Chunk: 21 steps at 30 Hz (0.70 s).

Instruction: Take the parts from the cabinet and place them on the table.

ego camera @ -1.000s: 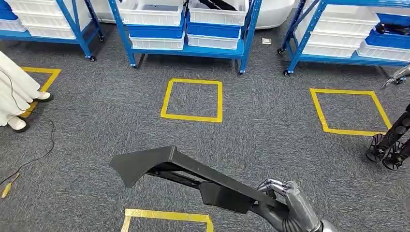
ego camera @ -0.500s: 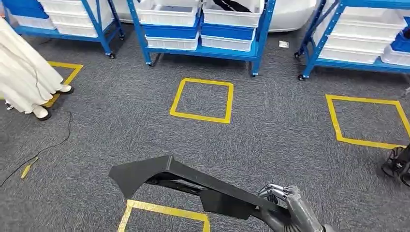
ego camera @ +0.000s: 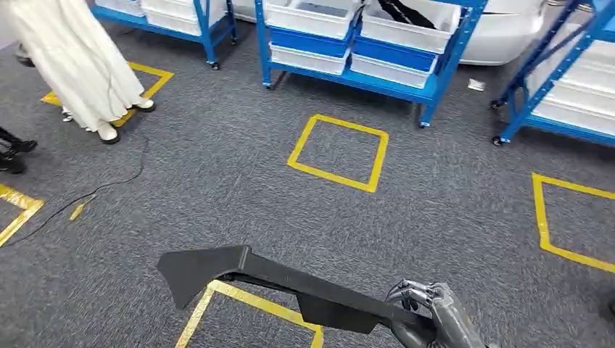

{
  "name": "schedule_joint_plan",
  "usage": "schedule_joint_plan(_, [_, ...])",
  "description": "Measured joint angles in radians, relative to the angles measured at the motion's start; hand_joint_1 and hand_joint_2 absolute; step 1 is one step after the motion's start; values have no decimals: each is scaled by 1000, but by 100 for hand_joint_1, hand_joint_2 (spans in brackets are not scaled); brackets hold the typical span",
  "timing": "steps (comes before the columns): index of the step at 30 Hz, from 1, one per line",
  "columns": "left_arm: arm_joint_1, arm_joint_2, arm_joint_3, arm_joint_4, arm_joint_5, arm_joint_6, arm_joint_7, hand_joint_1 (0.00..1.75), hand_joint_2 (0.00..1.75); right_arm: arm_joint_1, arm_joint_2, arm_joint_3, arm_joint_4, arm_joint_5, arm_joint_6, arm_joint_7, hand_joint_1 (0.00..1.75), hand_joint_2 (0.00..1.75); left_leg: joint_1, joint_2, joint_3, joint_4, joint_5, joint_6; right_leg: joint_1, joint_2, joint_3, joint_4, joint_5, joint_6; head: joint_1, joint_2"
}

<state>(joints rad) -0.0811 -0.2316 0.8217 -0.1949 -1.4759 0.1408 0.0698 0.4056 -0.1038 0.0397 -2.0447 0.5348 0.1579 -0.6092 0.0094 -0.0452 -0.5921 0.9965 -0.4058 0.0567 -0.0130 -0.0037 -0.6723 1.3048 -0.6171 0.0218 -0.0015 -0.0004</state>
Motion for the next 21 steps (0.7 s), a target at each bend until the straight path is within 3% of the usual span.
schedule_joint_plan(1, [2, 0, -3, 0, -3, 0, 0, 0, 0, 0, 0, 0, 0, 1, 0, -3, 175, 175, 2, -14, -1, 1, 2, -4, -7, 0, 21, -44, 25, 15, 0, 0])
schedule_joint_plan(2, [2, 0, -6, 0, -4, 0, -1, 0, 0, 0, 0, 0, 0, 1, 0, -5, 175, 175, 4, -28, -1, 1, 5, -8, -15, 3, 61, -125, 61, 30, 1, 0])
schedule_joint_plan(3, [1, 0, -8, 0, -5, 2, -2, 0, 0, 0, 0, 0, 0, 2, 0, -6, 175, 175, 5, -42, -1, 1, 8, -13, -23, 20, 117, -237, 103, 43, 1, 0])
schedule_joint_plan(4, [1, 0, -10, 0, -7, 3, -2, 0, 0, 0, 0, 0, -1, 2, 0, -8, 175, 175, 6, -53, -3, 1, 11, -19, -29, 63, 155, -315, 123, 45, 3, 0])
schedule_joint_plan(5, [0, 0, -11, 0, -7, 5, -2, 0, 0, 0, 0, 0, -2, 2, 0, -8, 175, 175, -2, -66, -7, 6, 9, -30, -14, 70, 152, -335, 130, 35, 4, 0])
schedule_joint_plan(8, [5, 1, -15, 0, -9, 8, 0, 0, 0, -4, 0, 1, -2, 3, 0, -11, 175, 175, 2, -89, -16, -1, 15, -50, -7, 43, 155, -331, 136, 14, 3, 0])
schedule_joint_plan(9, [7, 2, -17, 0, -11, 9, 2, 0, 0, -7, 0, 2, -3, 3, 0, -12, 175, 175, 7, -88, -19, 6, 18, -56, -31, 29, 160, -337, 146, 1, 2, 0])
schedule_joint_plan(10, [8, 2, -18, 0, -11, 10, 3, 0, 0, -11, 1, 3, -2, 5, 0, -12, 175, 175, 9, -46, -28, 26, 4, -55, -34, 20, 162, -338, 149, -3, 2, 0])
schedule_joint_plan(11, [7, 3, -21, 0, -12, 11, 7, 0, 0, -8, 2, 5, -3, 6, -1, -15, 175, 175, 8, 9, -55, 89, -47, -57, -30, 7, 163, -338, 149, -24, -5, 0])
schedule_joint_plan(12, [6, 4, -24, 0, -13, 12, 8, 0, 0, -7, 2, 5, -3, 8, -2, -18, 175, 175, 11, 26, -92, 172, -95, -62, -25, -6, 163, -338, 148, -25, -4, 0])
schedule_joint_plan(13, [4, 5, -26, 0, -14, 12, 10, 0, 0, -7, 1, 4, -3, 10, -3, -21, 175, 175, 13, 31, -131, 256, -134, -66, -21, -20, 162, -338, 147, -27, -4, 0])
schedule_joint_plan(14, [5, 7, -30, 0, -15, 12, 11, 0, 0, -7, 1, 4, -3, 14, -4, -22, 175, 175, 15, 33, -163, 324, -158, -71, -20, -35, 161, -338, 146, -26, -5, 0])
schedule_joint_plan(15, [6, 7, -34, 0, -15, 12, 12, 0, 0, -6, 2, 5, -3, 15, -6, -24, 175, 175, 18, 36, -171, 344, -157, -75, -19, -46, 161, -337, 145, -26, -5, 0])
schedule_joint_plan(17, [7, 10, -37, 0, -16, 13, 14, 0, 0, -5, 3, 5, -3, 18, -11, -24, 175, 175, 24, 49, -113, 240, -95, -78, -20, -69, 164, -337, 142, -22, -5, 0])
schedule_joint_plan(18, [6, 12, -38, 0, -17, 15, 14, 0, 0, -5, 4, 5, -3, 20, -13, -24, 175, 175, 27, 68, -57, 141, -54, -80, -22, -80, 167, -335, 138, -17, -5, 0])
schedule_joint_plan(19, [4, 13, -39, 0, -17, 15, 14, 0, 0, -3, 6, 5, -3, 21, -14, -24, 175, 175, 27, 110, -6, 57, -27, -79, -19, -88, 170, -329, 132, -8, -5, 0])
schedule_joint_plan(20, [1, 12, -40, 0, -17, 15, 14, 0, 0, -2, 7, 5, -6, 22, -14, -24, 175, 175, 21, 135, -2, 49, -32, -75, -3, -94, 169, -325, 126, 1, -6, 0])
schedule_joint_plan(21, [0, 13, -41, 0, -17, 16, 14, 0, 0, -1, 7, 5, -10, 23, -15, -25, 175, 175, 20, 114, -6, 46, -30, -67, -2, -101, 162, -325, 122, 9, -1, 0])
